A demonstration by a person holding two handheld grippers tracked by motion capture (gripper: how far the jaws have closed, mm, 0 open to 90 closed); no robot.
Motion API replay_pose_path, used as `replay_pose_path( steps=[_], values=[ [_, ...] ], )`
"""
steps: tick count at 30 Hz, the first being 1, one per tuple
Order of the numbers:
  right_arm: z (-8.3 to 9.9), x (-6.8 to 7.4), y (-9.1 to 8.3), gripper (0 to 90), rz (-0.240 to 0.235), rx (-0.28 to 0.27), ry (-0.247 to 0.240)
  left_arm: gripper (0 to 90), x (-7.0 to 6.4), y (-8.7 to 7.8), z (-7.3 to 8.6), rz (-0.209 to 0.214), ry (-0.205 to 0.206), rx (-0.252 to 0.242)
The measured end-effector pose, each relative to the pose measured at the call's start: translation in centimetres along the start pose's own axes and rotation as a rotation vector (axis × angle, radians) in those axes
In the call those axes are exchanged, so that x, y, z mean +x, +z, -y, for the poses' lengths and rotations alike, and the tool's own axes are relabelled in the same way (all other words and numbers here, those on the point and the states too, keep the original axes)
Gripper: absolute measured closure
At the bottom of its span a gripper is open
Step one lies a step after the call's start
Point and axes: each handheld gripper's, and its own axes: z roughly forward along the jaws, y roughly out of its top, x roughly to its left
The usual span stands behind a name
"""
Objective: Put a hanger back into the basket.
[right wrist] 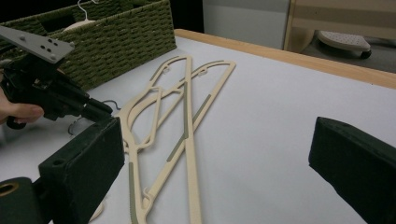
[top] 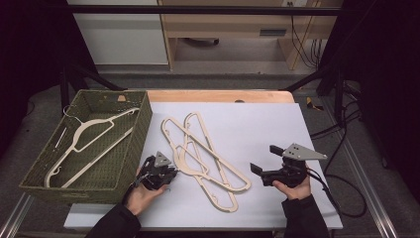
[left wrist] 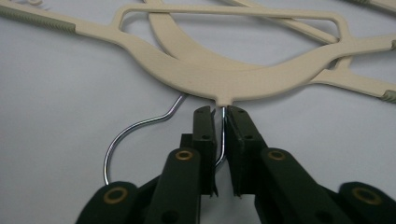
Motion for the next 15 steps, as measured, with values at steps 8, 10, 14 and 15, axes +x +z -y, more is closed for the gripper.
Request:
replay_pose_path(
  steps=[8,10,14,15],
  values=[
    [0.0,0.2,0.4,4.0,-0.013,0.012,-0.008,88.6,0.0,-0.1,-0.1,0.010,-0.007,0.011],
    [0.1,0.3,0.6,4.1,-0.013,0.015,-0.008,88.6,-0.1,-0.3,-0.1,0.033,-0.014,0.008],
    [0.1,0.6,1.1,4.5,-0.024,0.024,-0.013,88.6,-0.3,-1.3,-0.5,0.041,-0.009,-0.006],
    [0.1,0.8,1.2,4.7,-0.028,0.026,-0.015,88.6,-0.3,-1.5,-0.5,0.039,-0.011,-0.012]
  ],
)
